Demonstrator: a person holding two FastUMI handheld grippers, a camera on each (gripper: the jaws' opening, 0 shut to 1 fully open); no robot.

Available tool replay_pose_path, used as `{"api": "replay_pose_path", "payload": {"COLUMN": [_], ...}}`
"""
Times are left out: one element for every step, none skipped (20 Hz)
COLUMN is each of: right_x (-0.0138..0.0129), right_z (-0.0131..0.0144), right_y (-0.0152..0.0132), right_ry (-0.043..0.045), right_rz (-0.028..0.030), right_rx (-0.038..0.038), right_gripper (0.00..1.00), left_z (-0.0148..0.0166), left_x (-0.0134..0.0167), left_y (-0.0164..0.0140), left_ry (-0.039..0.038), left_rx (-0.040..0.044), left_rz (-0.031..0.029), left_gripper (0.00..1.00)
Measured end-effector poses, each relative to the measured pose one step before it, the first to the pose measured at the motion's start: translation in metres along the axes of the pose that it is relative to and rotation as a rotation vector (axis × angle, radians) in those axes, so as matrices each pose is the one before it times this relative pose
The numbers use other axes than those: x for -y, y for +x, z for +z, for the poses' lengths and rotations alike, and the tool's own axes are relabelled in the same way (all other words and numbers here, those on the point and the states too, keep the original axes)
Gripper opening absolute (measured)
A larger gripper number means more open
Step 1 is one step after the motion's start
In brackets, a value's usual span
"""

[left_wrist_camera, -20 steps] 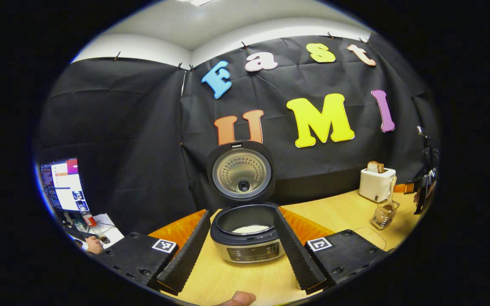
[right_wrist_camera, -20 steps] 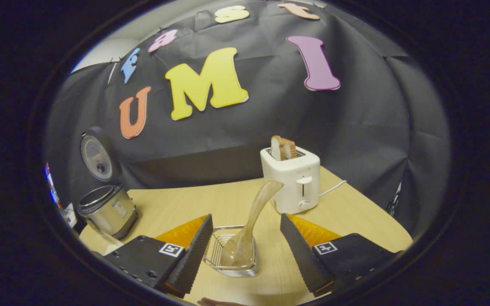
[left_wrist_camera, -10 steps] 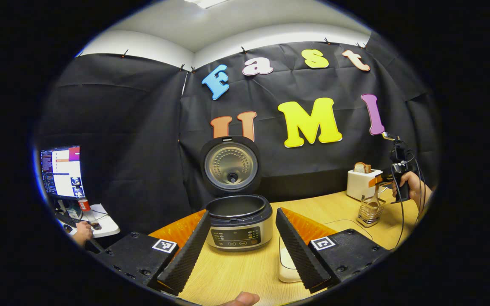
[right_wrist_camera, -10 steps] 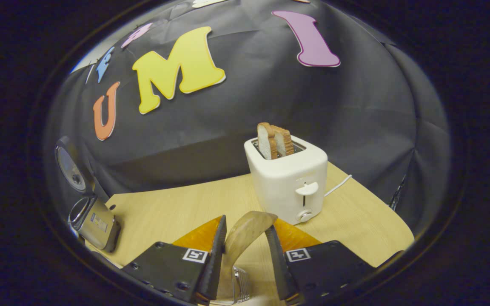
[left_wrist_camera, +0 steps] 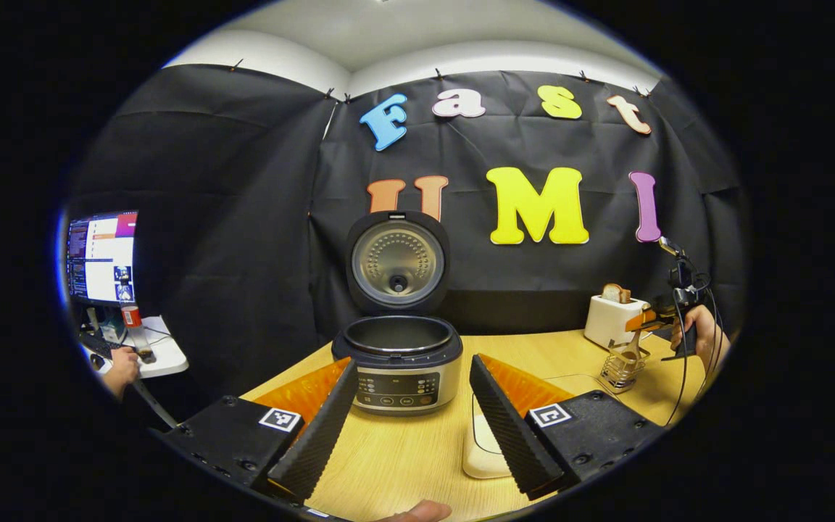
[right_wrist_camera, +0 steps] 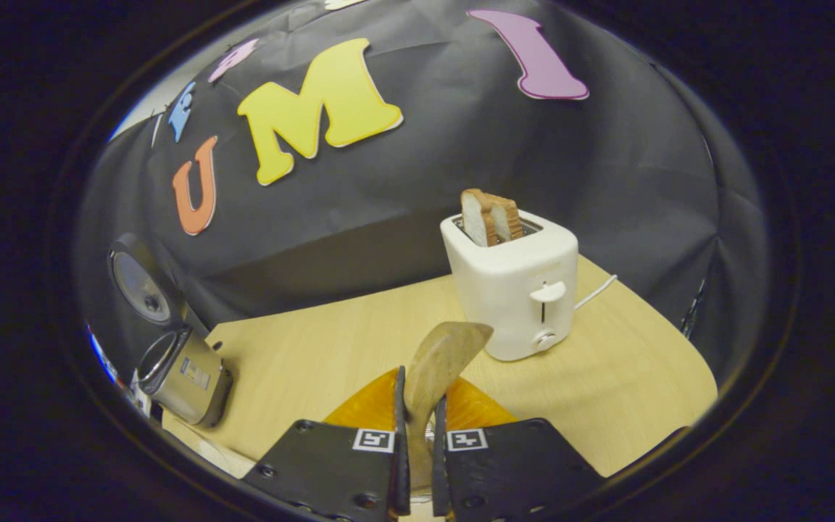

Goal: Close the left gripper, press the button to open the rice cooker; take a wooden spoon from the chopstick holder with the right hand, scoop a spoonful of rice and pour it into the rice cooker, then put the wooden spoon back into the chopstick holder.

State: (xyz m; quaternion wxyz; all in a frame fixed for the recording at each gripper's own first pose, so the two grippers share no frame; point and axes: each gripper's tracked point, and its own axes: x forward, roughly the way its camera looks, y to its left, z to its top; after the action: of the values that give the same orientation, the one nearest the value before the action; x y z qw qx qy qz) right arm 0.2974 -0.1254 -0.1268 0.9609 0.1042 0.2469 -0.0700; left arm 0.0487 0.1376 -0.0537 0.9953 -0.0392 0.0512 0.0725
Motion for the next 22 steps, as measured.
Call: {"api": "replay_pose_path", "payload": {"right_x": [-0.00814, -0.00665, -0.00389, -0.00787, -0.00841, -0.00591, -0.00725, -0.01013, -0.01059, -0.01235, -0.01224, -0.01503, -0.01612, -0.01686, -0.01654, -0.01683, -0.01698, -0.01681, -0.01720, -0.01720, -0.01312, -0.01206], "right_z": [0.00312, 0.00645, 0.00733, 0.00885, 0.00911, 0.01025, 0.00794, 0.00890, 0.00628, 0.00696, 0.00325, 0.00334, 0.00269, 0.00233, -0.00011, -0.00091, -0.00435, -0.00488, -0.00492, -0.00536, -0.00943, -0.00969], "right_y": [-0.01016, -0.01118, -0.01153, -0.01216, -0.01188, -0.01327, -0.01193, -0.01236, -0.01236, -0.01224, -0.01059, -0.01002, -0.00828, -0.00714, -0.00566, -0.00437, -0.00187, -0.00070, -0.00100, 0.00094, 0.00180, 0.00261], "right_ry": [-0.03610, -0.03165, -0.02039, -0.01564, -0.01550, -0.01708, -0.01844, -0.01527, -0.00978, -0.00717, -0.00599, -0.00941, -0.01106, -0.01637, -0.02417, -0.02782, -0.02337, -0.02292, -0.01832, -0.02056, -0.01124, -0.00863], "right_rz": [-0.00465, -0.01227, -0.01821, -0.00292, -0.00610, -0.01041, -0.00351, 0.00499, 0.00799, 0.01203, 0.01691, 0.01947, 0.02201, 0.02226, 0.02041, 0.01819, 0.01740, 0.01632, 0.01819, 0.01897, 0.01125, 0.00735], "right_rx": [0.01944, 0.02358, 0.02664, 0.02624, 0.02451, 0.02450, 0.02188, 0.02093, 0.01719, 0.01118, 0.00764, 0.00612, 0.00704, 0.00685, 0.00631, -0.00032, -0.00533, -0.00703, -0.00230, -0.00387, -0.00839, -0.01000], "right_gripper": [0.11, 0.11, 0.11, 0.11, 0.12, 0.12, 0.12, 0.10, 0.10, 0.11, 0.11, 0.11, 0.11, 0.11, 0.11, 0.11, 0.11, 0.11, 0.10, 0.10, 0.11, 0.12], "left_z": [0.00141, 0.00095, 0.00098, -0.00062, -0.00429, -0.00621, -0.00381, 0.00111, 0.00164, 0.00184, -0.00017, -0.00155, 0.00171, 0.00200, 0.00311, 0.00025, 0.00150, 0.00015, 0.00100, 0.00070, -0.00087, -0.00005], "left_x": [-0.00289, -0.00070, 0.00075, 0.00324, 0.00073, -0.00121, -0.00299, -0.00363, -0.00148, 0.00022, -0.00065, -0.00204, -0.00377, -0.00345, -0.00291, 0.00056, -0.00059, -0.00064, -0.00113, -0.00219, -0.00062, -0.00017], "left_y": [-0.00073, -0.00050, -0.00029, 0.00160, 0.00222, 0.00082, 0.00149, 0.00023, -0.00102, -0.00049, -0.00110, -0.00069, -0.00199, -0.00207, -0.00162, -0.00146, -0.00103, -0.00127, -0.00081, -0.00081, 0.00001, -0.00002], "left_ry": [-0.00729, 0.00012, 0.00610, 0.00805, -0.00038, -0.00676, -0.01221, -0.01378, -0.00925, -0.00301, 0.00466, 0.00576, 0.01124, 0.01059, 0.00613, 0.00254, 0.00302, 0.00334, 0.00180, -0.00317, -0.00449, -0.01093], "left_rx": [-0.00005, 0.00173, 0.00831, 0.00414, -0.01498, -0.02271, -0.01554, -0.00325, 0.00159, 0.00283, -0.00099, -0.00654, -0.00145, 0.00582, 0.00780, 0.00424, 0.00313, 0.00353, 0.00262, 0.00167, -0.00319, 0.00056], "left_rz": [0.00528, -0.00005, -0.01192, -0.01924, -0.01579, -0.00818, 0.00148, 0.00014, -0.00654, -0.00523, -0.00182, 0.00396, 0.00702, 0.00939, 0.00590, 0.00043, -0.00102, -0.00008, 0.00291, 0.00250, -0.00192, -0.00297], "left_gripper": [0.98, 0.98, 0.98, 0.98, 0.98, 0.98, 0.98, 0.98, 0.99, 0.99, 0.98, 0.98, 0.99, 0.99, 0.99, 0.99, 0.98, 0.98, 0.98, 0.98, 0.95, 0.98]}}
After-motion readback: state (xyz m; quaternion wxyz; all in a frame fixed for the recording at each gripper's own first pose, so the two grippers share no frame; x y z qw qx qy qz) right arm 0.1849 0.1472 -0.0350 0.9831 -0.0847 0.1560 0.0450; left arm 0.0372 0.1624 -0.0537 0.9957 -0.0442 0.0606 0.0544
